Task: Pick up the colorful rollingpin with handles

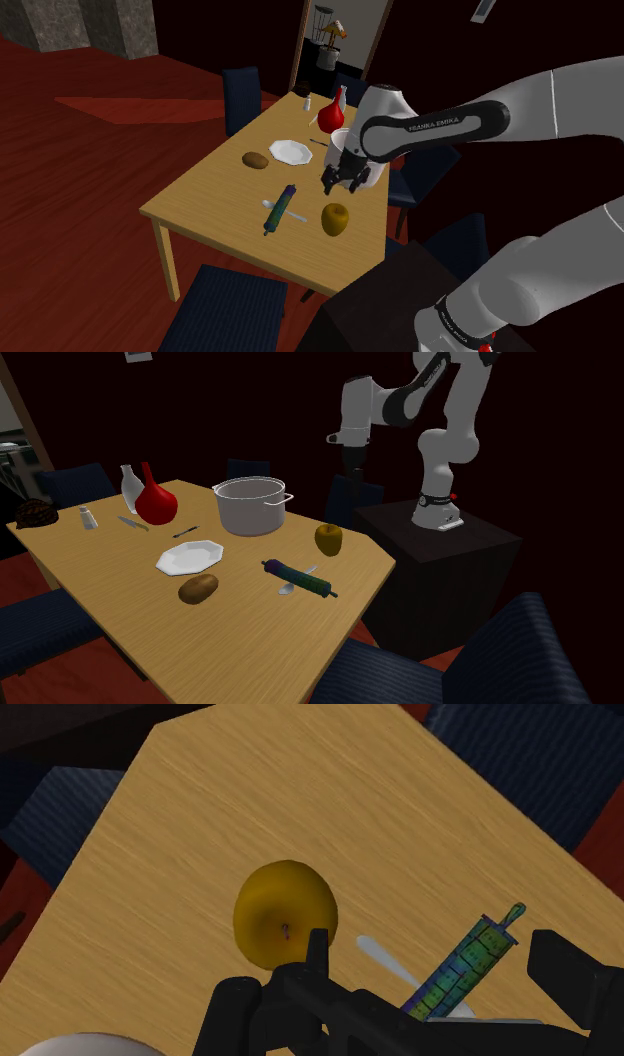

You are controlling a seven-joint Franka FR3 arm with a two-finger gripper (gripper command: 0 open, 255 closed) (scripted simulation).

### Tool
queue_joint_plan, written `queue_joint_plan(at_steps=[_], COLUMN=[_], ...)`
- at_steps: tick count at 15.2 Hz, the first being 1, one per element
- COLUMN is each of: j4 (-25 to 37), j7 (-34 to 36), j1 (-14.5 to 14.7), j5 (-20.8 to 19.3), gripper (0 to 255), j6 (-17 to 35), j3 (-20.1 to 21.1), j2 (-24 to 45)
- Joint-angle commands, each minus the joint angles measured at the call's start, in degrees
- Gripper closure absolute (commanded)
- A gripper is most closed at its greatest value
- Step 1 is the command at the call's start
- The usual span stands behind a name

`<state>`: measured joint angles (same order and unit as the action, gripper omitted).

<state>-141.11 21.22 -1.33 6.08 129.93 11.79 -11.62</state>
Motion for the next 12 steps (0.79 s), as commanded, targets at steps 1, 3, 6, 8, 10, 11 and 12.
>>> queue_joint_plan(at_steps=[1, 3, 6, 8, 10, 11, 12], j4=[1.3, 3.3, 7.0, 9.9, 13.0, 14.7, 16.4], j7=[3.2, 6.4, 11.3, 14.5, 17.6, 19.0, 20.4], j1=[-0.2, -0.3, 0.0, 0.4, 1.1, 1.5, 1.9], j5=[-0.5, -1.4, -3.3, -4.6, -5.8, -6.4, -6.9], gripper=[0, 0, 0, 0, 0, 0, 0], j6=[4.1, 7.1, 11.1, 13.2, 15.1, 15.9, 16.6], j3=[0.8, 1.3, 1.5, 1.2, 0.6, 0.2, -0.2], j2=[4.9, 9.6, 16.7, 21.4, 26.0, 28.3, 30.6])
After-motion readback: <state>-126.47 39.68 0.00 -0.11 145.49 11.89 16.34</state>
